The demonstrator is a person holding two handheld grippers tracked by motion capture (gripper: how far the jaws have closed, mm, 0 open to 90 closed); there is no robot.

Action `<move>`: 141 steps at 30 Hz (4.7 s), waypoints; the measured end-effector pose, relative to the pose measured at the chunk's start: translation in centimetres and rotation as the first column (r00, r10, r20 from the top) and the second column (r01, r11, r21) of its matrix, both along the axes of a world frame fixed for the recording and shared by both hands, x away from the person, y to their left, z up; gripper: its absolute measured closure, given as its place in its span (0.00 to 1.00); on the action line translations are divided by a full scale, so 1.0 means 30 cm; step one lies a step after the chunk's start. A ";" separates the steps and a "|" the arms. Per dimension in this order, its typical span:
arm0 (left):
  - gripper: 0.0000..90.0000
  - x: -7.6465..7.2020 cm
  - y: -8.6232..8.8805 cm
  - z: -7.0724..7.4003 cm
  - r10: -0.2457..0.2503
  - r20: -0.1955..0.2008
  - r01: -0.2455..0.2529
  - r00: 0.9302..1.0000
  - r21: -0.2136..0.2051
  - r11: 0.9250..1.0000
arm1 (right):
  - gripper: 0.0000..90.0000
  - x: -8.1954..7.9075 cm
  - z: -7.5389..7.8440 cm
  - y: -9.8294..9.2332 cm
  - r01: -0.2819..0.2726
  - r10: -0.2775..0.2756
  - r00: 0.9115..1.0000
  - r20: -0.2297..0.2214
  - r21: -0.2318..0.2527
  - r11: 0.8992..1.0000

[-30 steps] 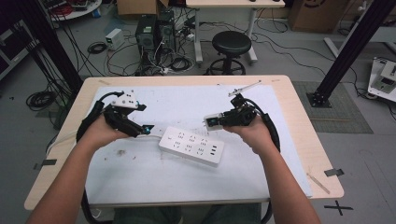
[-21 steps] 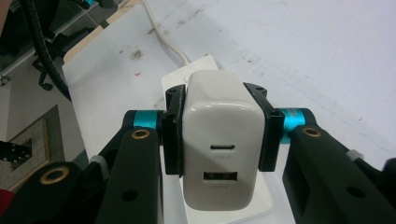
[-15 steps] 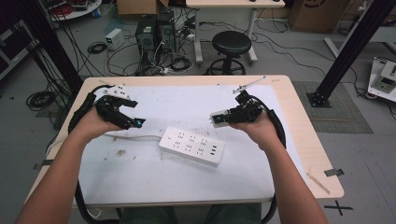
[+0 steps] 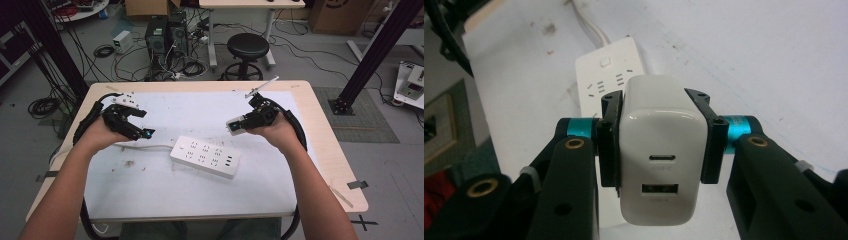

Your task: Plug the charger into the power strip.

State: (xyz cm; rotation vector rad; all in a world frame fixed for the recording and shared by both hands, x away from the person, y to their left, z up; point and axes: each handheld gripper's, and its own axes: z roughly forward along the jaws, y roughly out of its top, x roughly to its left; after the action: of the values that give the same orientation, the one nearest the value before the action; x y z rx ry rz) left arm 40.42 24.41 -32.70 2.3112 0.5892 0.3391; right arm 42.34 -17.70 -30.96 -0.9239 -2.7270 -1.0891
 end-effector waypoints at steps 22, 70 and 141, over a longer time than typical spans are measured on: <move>0.22 -0.002 0.041 -0.047 0.016 -0.005 -0.016 1.000 0.021 1.000 | 0.70 0.030 -0.073 0.233 -0.264 0.244 0.964 -0.104 -0.317 0.911; 0.22 0.001 0.037 -0.073 0.009 -0.011 -0.009 1.000 0.043 0.999 | 0.71 0.009 -0.159 0.448 -0.385 0.368 0.914 -0.172 -0.657 0.648; 0.22 0.006 0.026 -0.078 0.019 -0.019 -0.018 1.000 0.057 0.998 | 0.37 0.007 -0.079 0.307 -0.325 0.299 0.946 -0.129 -0.413 0.851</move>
State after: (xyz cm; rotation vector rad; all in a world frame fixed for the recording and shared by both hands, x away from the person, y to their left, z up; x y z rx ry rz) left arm 40.61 25.20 -35.04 2.3672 0.6180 0.3466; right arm 42.55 -8.50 -33.33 -0.4946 -2.9778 -0.3998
